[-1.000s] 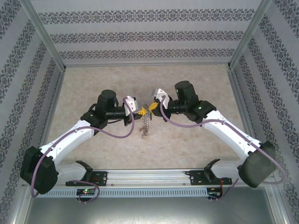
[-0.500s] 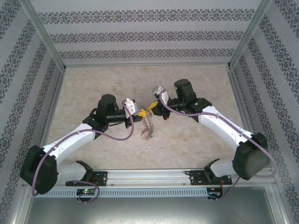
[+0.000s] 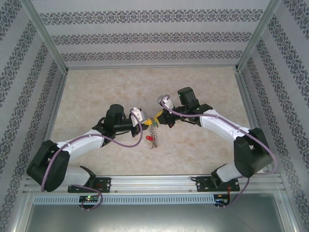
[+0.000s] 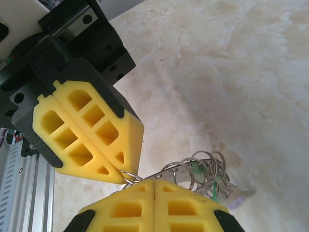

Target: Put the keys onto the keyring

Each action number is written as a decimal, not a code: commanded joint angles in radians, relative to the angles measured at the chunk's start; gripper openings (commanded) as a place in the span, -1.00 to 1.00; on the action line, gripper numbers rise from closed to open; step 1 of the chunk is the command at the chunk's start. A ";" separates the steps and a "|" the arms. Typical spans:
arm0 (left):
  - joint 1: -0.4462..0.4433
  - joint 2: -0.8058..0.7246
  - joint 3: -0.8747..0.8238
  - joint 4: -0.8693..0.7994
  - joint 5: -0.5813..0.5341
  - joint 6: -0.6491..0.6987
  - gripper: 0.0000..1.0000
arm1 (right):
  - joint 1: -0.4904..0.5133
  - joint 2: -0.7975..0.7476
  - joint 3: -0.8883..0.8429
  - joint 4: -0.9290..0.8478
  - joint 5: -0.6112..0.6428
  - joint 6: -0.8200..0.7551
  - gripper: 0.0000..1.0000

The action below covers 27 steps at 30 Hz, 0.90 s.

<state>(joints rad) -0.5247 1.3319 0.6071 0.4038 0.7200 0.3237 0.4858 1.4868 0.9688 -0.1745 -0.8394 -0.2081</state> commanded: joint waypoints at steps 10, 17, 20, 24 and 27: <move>-0.019 0.022 -0.024 0.177 -0.002 -0.011 -1.00 | -0.019 0.028 -0.058 0.033 -0.023 0.005 -0.61; -0.018 0.028 -0.046 0.196 -0.005 -0.021 -1.00 | -0.027 0.002 -0.075 0.066 -0.007 0.008 -0.30; -0.018 0.036 -0.043 0.198 -0.005 -0.023 -1.00 | -0.033 -0.023 -0.076 0.053 0.000 -0.049 -0.21; -0.019 0.039 -0.044 0.200 -0.006 -0.025 -1.00 | -0.059 -0.062 -0.080 0.040 0.015 -0.108 -0.18; -0.019 0.040 -0.050 0.202 -0.005 -0.025 -1.00 | -0.061 -0.076 -0.066 0.022 0.013 -0.147 -0.20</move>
<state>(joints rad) -0.5304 1.3655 0.5659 0.5316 0.7021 0.3119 0.4305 1.4410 0.9001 -0.1417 -0.8173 -0.2794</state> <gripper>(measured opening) 0.065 0.405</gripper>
